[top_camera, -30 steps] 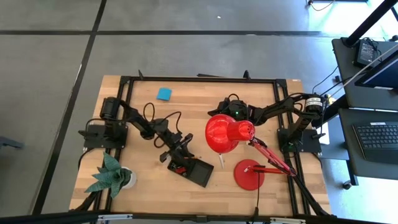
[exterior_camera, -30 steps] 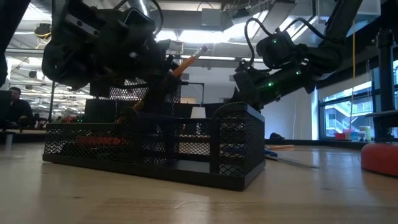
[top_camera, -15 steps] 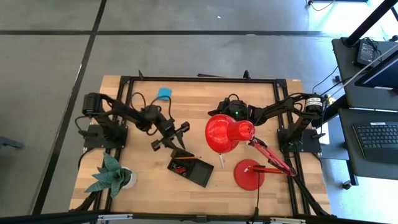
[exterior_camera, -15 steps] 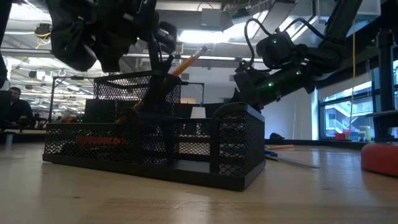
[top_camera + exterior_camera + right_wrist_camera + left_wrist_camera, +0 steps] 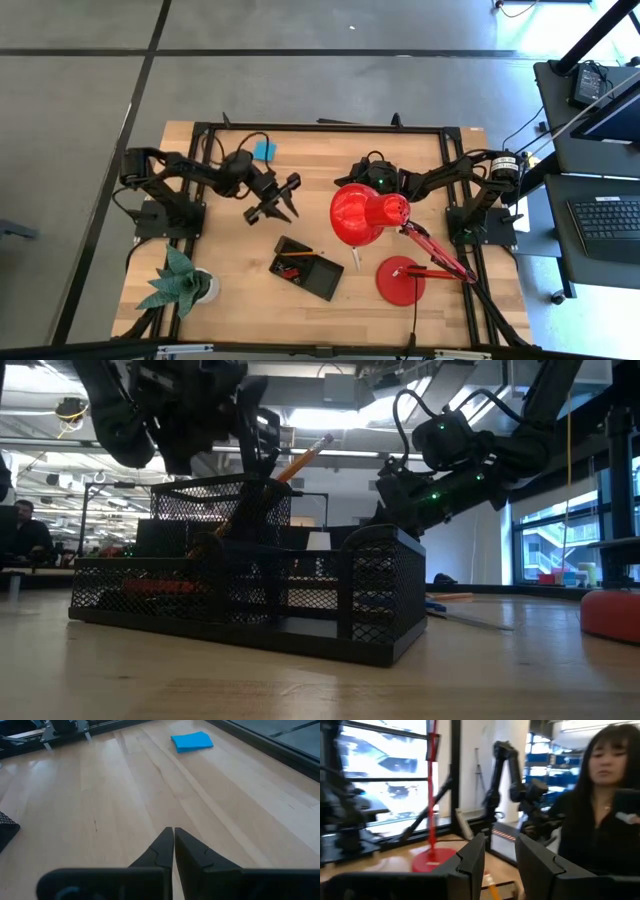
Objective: Pick and place office supplies into organizer
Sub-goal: Put the blue sticky note into the desk organizer
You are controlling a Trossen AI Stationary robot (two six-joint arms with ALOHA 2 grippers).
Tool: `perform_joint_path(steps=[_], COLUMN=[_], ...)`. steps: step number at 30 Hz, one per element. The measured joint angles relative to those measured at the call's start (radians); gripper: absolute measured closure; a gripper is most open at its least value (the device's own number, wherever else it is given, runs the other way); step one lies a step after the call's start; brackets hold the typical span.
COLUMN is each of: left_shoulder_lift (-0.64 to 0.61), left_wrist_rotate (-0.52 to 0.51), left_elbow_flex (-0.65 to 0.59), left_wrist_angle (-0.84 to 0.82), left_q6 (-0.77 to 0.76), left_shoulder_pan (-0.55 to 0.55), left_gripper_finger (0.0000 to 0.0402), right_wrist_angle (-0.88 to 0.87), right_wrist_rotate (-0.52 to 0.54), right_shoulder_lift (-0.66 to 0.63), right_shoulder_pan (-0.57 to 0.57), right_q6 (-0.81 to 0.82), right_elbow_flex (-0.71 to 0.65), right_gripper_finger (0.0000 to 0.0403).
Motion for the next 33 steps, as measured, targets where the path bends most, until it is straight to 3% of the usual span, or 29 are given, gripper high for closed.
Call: perform_joint_path(steps=[15,19,22,28,33], left_shoulder_lift=[-0.019,-0.067,-0.127,-0.277,-0.354], left_wrist_rotate=[-0.076,-0.213,-0.343,-0.66,-1.005], left_elbow_flex=[0.001,0.001,0.001,0.058,0.14], left_wrist_angle=[-0.065,-0.157,-0.321,-0.816,-1.191], left_q6=[0.09,0.206,0.31,0.486,0.634], left_shoulder_pan=[0.145,0.143,0.139,0.135,0.106], left_gripper_finger=[0.03,0.03,0.03,0.03,0.03], right_wrist_angle=[-0.009,-0.009,-0.01,-0.01,-0.01], right_wrist_rotate=[0.0,0.0,0.0,0.0,0.0], right_shoulder_lift=[0.0,0.0,0.0,0.0,0.0], right_shoulder_pan=[0.0,0.0,0.0,-0.001,-0.001], right_q6=[-0.001,-0.004,-0.004,-0.022,-0.03], right_elbow_flex=[0.0,0.0,0.0,0.0,0.0], right_gripper_finger=[0.0382,0.0382,0.0382,0.0382,0.0382])
